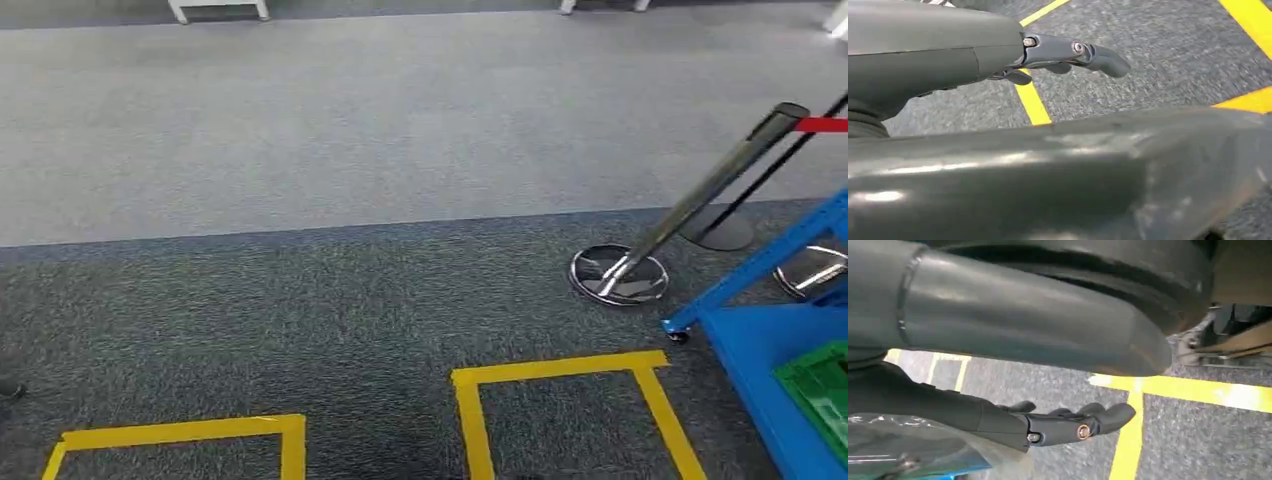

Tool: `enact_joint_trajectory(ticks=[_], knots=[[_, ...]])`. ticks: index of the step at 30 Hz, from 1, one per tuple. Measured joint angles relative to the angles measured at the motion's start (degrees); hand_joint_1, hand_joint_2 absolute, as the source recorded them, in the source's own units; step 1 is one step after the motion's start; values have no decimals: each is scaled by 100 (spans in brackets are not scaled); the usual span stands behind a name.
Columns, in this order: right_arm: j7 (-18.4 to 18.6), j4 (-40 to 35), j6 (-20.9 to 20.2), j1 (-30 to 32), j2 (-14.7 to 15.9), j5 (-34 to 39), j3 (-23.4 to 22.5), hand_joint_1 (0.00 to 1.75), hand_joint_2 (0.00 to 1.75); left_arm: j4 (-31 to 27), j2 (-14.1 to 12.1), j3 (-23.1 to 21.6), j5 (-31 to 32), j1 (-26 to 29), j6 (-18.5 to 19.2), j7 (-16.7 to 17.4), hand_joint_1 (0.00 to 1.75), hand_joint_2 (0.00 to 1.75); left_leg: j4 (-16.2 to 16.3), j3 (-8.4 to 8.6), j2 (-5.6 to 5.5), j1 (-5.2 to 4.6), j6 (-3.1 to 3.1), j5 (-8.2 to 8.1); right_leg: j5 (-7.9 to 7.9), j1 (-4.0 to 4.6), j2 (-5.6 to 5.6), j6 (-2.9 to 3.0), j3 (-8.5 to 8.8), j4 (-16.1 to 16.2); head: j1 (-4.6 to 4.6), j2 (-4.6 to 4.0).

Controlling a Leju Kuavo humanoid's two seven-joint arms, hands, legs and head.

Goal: Take the parts from the cabinet and place them on the table.

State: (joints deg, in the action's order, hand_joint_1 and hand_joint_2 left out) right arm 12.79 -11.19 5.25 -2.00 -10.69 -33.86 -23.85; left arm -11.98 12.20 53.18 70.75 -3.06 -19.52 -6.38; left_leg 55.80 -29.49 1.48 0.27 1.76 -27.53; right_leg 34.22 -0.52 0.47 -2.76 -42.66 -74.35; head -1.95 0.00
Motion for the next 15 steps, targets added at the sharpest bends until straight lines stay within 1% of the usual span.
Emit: enact_joint_trajectory(ticks=[1, 2, 3, 4, 5, 6, 7, 9, 10, 11, 12, 13, 14, 15], knots=[[24, 0, -7, 8, 7, 2, 0, 0, 0, 0, 6, -9, 13, -3, -9, 0, 0, 0, 1, -2, 92, 1, -2, -1, -26, -23, -19, -22, -27, -87, -4, 0], [65, 0, -9, 15, 15, -2, -2, 0, 0, 0, 35, -28, 46, -11, -46, 2, 0, 0, 2, 1, 165, 5, -14, -9, -173, -43, -42, -43, 90, 97, -2, 0], [103, 0, -13, 20, 22, -18, -2, 0, 0, 0, 70, -48, 74, -26, -81, 13, 0, 0, 9, 7, 238, 14, -33, -21, -403, -66, -84, -63, 347, 537, -4, 0], [153, 0, -15, 12, 26, -37, 0, 0, 0, 0, 101, -63, 109, -40, -94, 37, 0, 0, 29, 18, 304, 28, -67, -43, -637, -82, -196, -81, 692, 1126, -4, 0], [177, 0, -15, -5, 24, -33, -2, 0, 0, 0, 125, -85, 138, -49, -98, 61, 0, 0, 68, 30, 357, 7, -115, -74, -702, -82, -469, -108, 972, 1623, -7, 0], [177, 0, -15, -35, 7, -9, -2, 0, 0, 0, 129, -96, 142, -47, -105, 63, 0, 0, 97, 6, 404, -17, -169, -116, -652, -39, -470, -29, 1054, 1645, -20, 0], [171, -2, -2, -45, 4, 31, -13, 0, 0, 0, 131, -96, 140, -48, -107, 66, 0, 0, 107, 21, 430, -22, -183, -120, -670, -37, -384, 40, 1032, 1653, 20, 0], [193, 0, 0, -28, 4, 50, -42, 0, 0, 0, 136, -94, 98, -77, -116, 81, 0, 0, 97, 63, 514, 0, -221, -102, -660, -4, -298, 113, 989, 1624, 13, 0], [223, 0, 0, -31, 4, 50, -57, 0, 0, 0, 136, -94, 83, -83, -114, 96, 0, 0, 104, 72, 545, 22, -261, -135, -674, -13, -239, 164, 995, 1636, 13, 0], [243, -2, 0, -32, 7, 50, -68, 0, 0, 0, 133, -94, 81, -92, -114, 107, 0, 0, 185, 54, 323, 48, -308, -235, -695, -29, -187, 208, 1005, 1653, 20, 0], [256, 0, 0, -44, 7, 52, -74, 0, 0, 0, 136, -94, 81, -93, -114, 111, 0, 0, 444, -57, 82, 56, -303, -427, -699, -26, -144, 239, 1003, 1652, 41, 0], [260, 0, 0, -53, 7, 55, -83, 0, 0, 0, 136, -94, 81, -88, -111, 114, 0, 0, 919, -265, -41, 51, -294, -687, -704, -14, -71, 262, 993, 1652, 44, 0], [262, 0, 2, -63, 7, 57, -92, 0, 0, 0, 131, -94, 81, -81, -111, 122, 0, 0, 1463, -515, -77, 44, -288, -921, -707, 5, 3, 287, 986, 1650, 48, 0], [262, 0, -4, -63, 7, 59, -105, 0, 0, 0, 122, -94, 76, -68, -111, 127, 0, 0, 1897, -724, -83, 36, -268, -1049, -713, 31, 98, 297, 985, 1648, 48, 0]])
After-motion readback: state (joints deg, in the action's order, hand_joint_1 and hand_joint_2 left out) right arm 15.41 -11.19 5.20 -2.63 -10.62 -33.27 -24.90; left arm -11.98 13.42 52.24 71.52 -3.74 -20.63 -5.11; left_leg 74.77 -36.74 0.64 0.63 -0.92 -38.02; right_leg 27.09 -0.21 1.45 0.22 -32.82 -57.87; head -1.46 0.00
